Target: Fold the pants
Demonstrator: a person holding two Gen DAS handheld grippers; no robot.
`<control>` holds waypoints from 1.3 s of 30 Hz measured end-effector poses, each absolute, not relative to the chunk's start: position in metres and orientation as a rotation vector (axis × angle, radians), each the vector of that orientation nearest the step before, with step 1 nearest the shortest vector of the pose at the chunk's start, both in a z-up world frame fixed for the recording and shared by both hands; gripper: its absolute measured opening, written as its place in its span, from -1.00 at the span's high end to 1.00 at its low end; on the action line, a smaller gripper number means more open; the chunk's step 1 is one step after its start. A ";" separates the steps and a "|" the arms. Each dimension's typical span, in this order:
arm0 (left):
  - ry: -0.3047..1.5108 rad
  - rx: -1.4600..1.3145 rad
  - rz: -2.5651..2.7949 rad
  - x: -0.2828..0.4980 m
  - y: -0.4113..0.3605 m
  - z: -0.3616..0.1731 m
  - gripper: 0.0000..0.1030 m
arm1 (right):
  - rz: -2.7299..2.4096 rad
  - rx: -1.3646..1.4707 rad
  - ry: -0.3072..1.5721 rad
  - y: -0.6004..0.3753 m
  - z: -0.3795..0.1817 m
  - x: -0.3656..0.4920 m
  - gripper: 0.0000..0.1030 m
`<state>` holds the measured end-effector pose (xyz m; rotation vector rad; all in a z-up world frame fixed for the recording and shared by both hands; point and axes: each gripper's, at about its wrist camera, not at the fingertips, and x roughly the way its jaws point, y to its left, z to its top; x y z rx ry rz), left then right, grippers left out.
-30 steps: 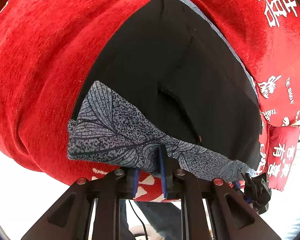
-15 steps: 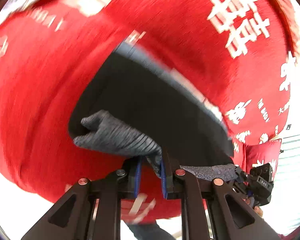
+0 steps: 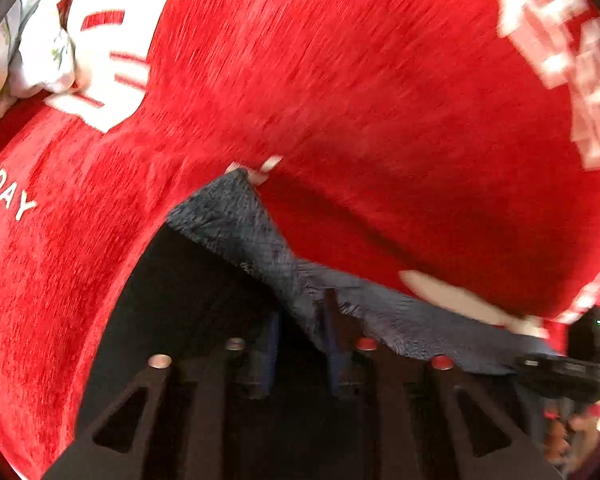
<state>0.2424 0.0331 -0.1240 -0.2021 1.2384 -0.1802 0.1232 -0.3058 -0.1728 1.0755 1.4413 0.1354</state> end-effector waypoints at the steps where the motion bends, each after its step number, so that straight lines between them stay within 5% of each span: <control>1: 1.242 -0.202 -0.157 0.244 0.032 -0.128 0.31 | 0.142 1.093 1.415 -0.308 -0.177 0.125 0.80; 4: 1.252 -0.212 -0.129 0.244 0.036 -0.119 0.31 | 0.172 1.053 1.422 -0.305 -0.168 0.129 0.75; 8: 1.243 -0.154 -0.140 0.228 0.036 -0.088 0.31 | 0.250 0.876 1.441 -0.289 -0.126 0.132 -0.22; 10: 1.258 -0.106 -0.176 0.216 0.025 -0.080 -0.31 | 0.301 0.784 1.428 -0.274 -0.105 0.128 -0.18; 11: 1.269 -0.094 -0.197 0.210 0.018 -0.082 -0.36 | 0.316 0.733 1.431 -0.265 -0.099 0.128 -0.03; 12: 1.287 -0.076 -0.214 0.206 0.008 -0.089 -0.36 | 0.318 0.679 1.447 -0.255 -0.098 0.130 0.15; 20: 1.271 0.040 -0.136 0.219 -0.048 -0.122 -0.36 | 0.173 0.653 1.443 -0.267 -0.128 0.159 0.34; 25: 1.309 0.066 -0.171 0.206 -0.055 -0.101 -0.36 | 0.134 0.975 1.350 -0.308 -0.121 0.132 0.20; 27: 1.315 0.110 -0.194 0.191 -0.061 -0.094 -0.36 | 0.153 1.006 1.332 -0.316 -0.108 0.116 -0.07; 39: 1.405 0.219 -0.479 0.076 -0.134 -0.066 -0.36 | -0.021 1.044 1.330 -0.374 -0.045 -0.036 -0.15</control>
